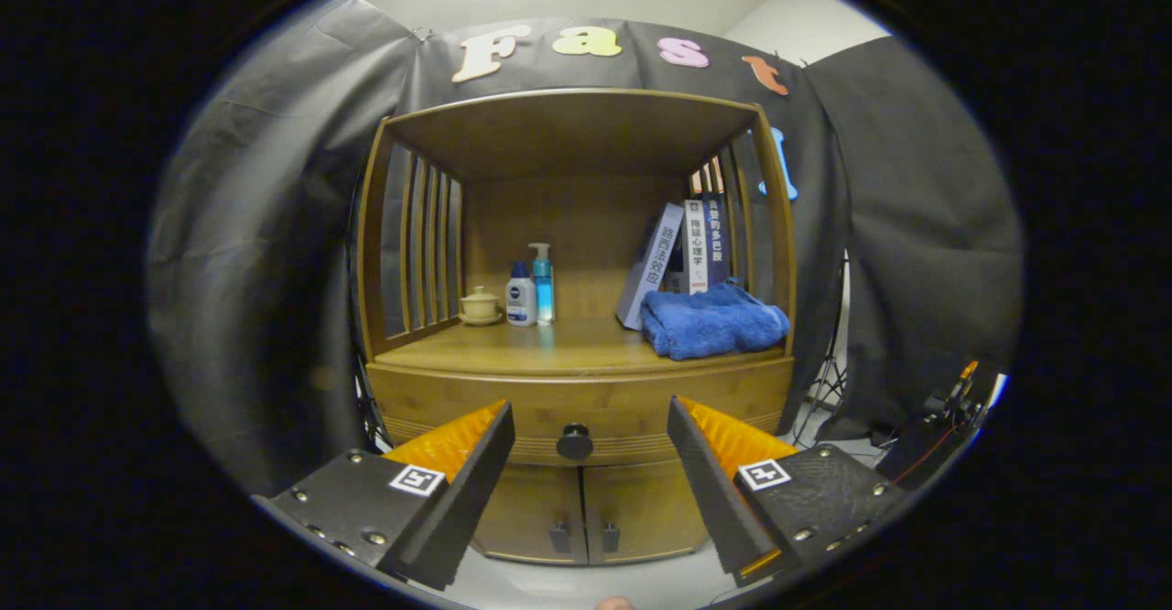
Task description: Pull open the drawer, take out the items inside it, and place them on the countertop above the cabinet.
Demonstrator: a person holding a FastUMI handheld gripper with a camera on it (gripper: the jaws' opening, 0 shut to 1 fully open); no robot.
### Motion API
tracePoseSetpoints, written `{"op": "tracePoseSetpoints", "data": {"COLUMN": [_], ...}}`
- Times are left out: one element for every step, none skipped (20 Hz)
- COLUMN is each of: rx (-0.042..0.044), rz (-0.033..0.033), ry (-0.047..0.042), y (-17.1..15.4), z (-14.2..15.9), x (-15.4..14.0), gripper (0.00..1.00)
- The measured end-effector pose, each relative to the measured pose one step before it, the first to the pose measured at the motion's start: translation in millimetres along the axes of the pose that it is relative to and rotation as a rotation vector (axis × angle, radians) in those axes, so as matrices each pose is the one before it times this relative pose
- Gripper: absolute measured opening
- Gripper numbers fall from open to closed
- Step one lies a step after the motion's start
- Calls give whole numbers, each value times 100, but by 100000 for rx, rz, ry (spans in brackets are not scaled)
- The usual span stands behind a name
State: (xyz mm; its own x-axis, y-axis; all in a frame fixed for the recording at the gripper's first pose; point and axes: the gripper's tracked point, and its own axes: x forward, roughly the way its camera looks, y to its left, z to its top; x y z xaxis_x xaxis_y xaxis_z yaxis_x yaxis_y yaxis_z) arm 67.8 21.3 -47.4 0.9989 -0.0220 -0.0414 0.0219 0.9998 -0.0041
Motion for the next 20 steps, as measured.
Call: {"op": "tracePoseSetpoints", "data": {"rx": [-590,-586,-92,59,398,407,143,-35,-22,3,349,613,512,0,-560,1136,2041,1347,278,-310], "rz": [524,910,670,450,318,-15,-614,-639,-420,176,712,826,573,-493,-1708,-1201,412,-87,-1571,-57], "ry": [-899,-1439,-696,-618,-189,494,868,1005,926,835,244,-587,349,1449,3296,1851,898,830,1224,-2996], "y": [224,564,450,359,270,119,-64,-81,12,145,288,333,336,2,-371,-225,44,-158,-555,-384], "z": [-35,115,-341,-364,-601,-654,-773,-693,-735,-639,-533,-343,-748,-883,-1171,-759,-491,-343,-425,371], "x": [513,1149,1068,892,807,876,832,796,899,823,745,667,745,706,473,413,577,485,297,665], "gripper": [100,100,100,100,100,100,100,100,100,100,100,100,100,100,100,100,100,100,95,88]}}
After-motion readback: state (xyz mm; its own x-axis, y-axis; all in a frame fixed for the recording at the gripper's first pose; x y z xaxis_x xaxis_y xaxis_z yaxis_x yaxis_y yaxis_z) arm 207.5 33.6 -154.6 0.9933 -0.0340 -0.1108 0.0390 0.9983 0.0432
